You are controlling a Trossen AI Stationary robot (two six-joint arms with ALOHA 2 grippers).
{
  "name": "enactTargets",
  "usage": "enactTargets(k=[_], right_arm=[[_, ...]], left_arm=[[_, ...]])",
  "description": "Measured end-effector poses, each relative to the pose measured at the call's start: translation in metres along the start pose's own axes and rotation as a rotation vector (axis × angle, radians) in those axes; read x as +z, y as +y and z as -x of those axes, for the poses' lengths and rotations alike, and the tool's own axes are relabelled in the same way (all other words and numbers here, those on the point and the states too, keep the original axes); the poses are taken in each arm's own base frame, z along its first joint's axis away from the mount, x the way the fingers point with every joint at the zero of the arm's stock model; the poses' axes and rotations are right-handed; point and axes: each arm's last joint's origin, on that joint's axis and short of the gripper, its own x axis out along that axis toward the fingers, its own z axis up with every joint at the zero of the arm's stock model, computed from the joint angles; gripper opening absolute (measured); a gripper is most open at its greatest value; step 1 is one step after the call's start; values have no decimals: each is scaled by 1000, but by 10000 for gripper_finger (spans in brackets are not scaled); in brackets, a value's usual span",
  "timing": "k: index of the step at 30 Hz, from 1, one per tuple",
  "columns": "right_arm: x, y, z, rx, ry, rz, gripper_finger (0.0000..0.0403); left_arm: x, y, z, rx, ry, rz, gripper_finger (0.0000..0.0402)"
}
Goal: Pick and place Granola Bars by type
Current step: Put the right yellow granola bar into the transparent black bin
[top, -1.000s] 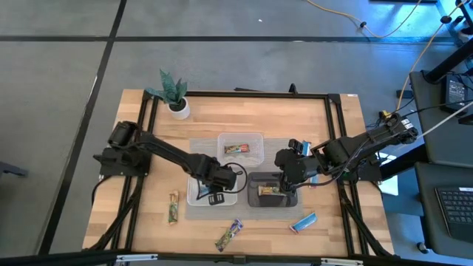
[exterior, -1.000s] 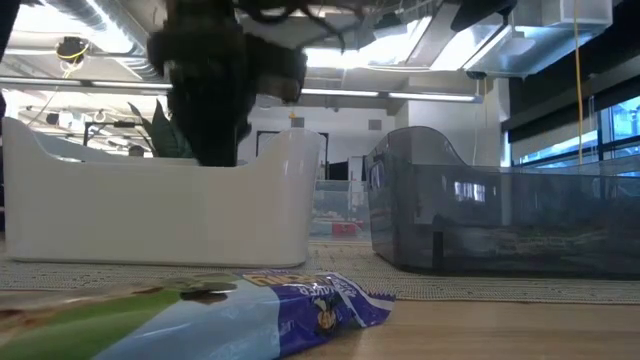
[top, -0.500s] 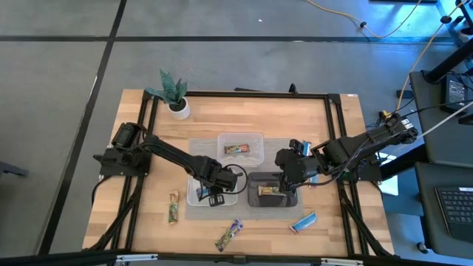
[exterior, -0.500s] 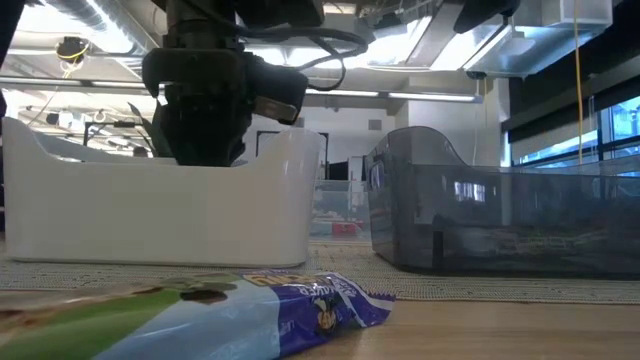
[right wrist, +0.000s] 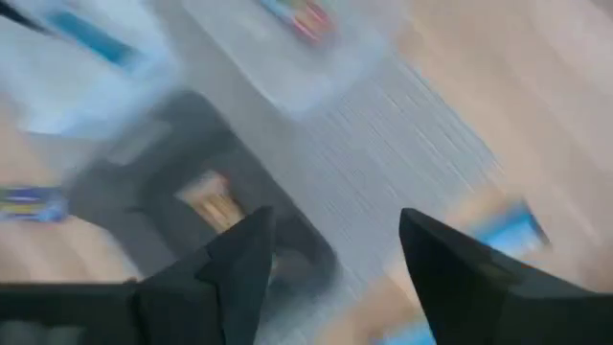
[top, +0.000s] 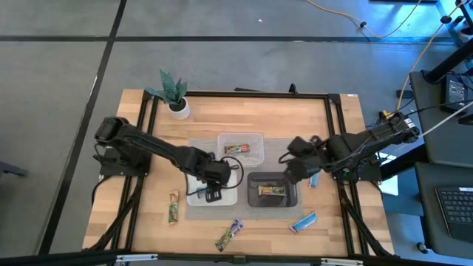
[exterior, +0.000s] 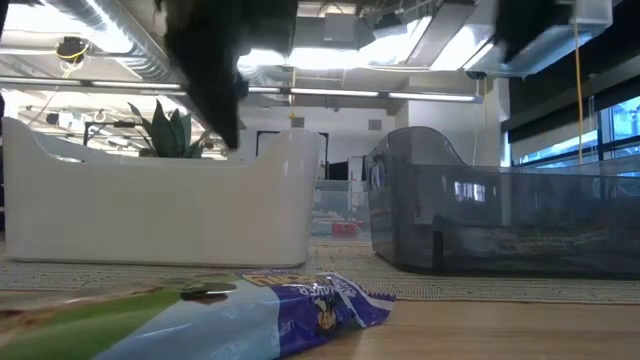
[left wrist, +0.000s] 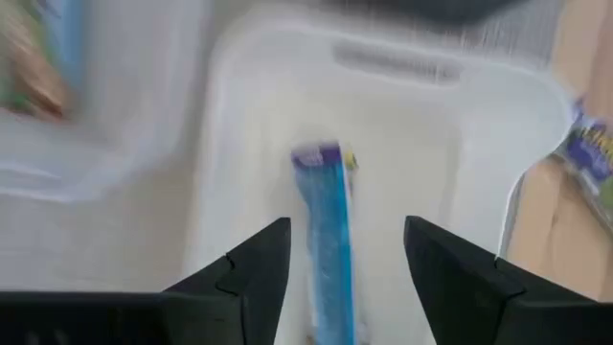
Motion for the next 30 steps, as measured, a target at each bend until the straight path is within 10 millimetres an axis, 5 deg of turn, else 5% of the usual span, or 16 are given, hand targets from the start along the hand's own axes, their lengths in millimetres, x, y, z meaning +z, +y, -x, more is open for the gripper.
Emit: enactTargets(k=[8,13,24,30], right_arm=[[-12,-29,9,-236,86,-185,228],[-19,-39,-12,-304,106,-262,228],[-51,-91,-81,-349,185,-507,228],[-59,-103,-108,-308,180,-568,228]], left_arm=[[-1,12,58,132,-242,-121,198],[-3,18,80,186,-335,-100,195],[-7,21,90,207,-345,-149,197],[-11,23,89,228,-306,-175,196]])
